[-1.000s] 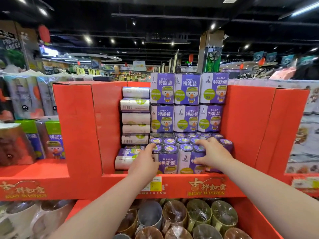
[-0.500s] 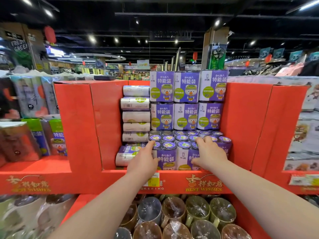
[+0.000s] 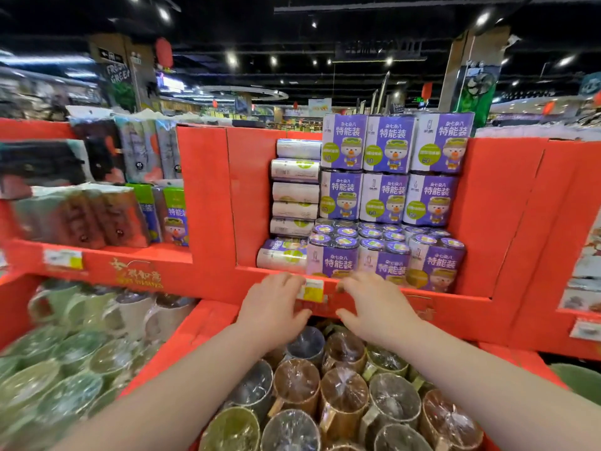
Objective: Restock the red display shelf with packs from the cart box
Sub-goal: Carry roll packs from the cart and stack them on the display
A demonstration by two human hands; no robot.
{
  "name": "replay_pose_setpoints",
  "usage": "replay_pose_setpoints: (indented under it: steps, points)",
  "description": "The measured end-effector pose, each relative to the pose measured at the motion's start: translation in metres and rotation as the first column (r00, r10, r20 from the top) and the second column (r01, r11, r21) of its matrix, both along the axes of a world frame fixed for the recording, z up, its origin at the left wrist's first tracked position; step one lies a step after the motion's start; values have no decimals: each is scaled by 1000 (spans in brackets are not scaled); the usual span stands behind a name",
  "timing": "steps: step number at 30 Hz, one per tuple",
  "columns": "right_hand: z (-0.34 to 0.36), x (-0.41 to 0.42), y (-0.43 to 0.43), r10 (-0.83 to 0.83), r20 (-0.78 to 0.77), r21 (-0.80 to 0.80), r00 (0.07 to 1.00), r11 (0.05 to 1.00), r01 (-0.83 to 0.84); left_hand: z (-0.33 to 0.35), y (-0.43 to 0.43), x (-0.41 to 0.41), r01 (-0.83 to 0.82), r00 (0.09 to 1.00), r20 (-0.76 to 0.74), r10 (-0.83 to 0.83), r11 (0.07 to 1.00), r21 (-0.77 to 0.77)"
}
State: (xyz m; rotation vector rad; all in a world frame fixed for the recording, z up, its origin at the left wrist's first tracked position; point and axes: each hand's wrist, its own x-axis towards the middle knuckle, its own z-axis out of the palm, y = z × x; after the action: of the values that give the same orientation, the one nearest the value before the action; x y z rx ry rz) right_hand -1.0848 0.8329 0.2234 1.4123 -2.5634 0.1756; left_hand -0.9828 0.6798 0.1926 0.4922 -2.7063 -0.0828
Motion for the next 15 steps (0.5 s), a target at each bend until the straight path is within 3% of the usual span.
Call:
replay_pose_setpoints:
  steps: [4, 8, 15]
  points:
    - [-27, 36, -10, 122, 86, 115, 989, 985, -131, -25, 3, 47, -75, 988, 131, 82, 996, -56]
    - [-48, 69, -20, 174, 125, 202, 977, 960, -196, -28, -3, 94, -170, 977, 119, 175, 984, -56]
    - [-32, 140, -55, 285, 73, 138, 956, 946, -293, -30, -18, 193, -333, 936, 109, 335, 942, -36]
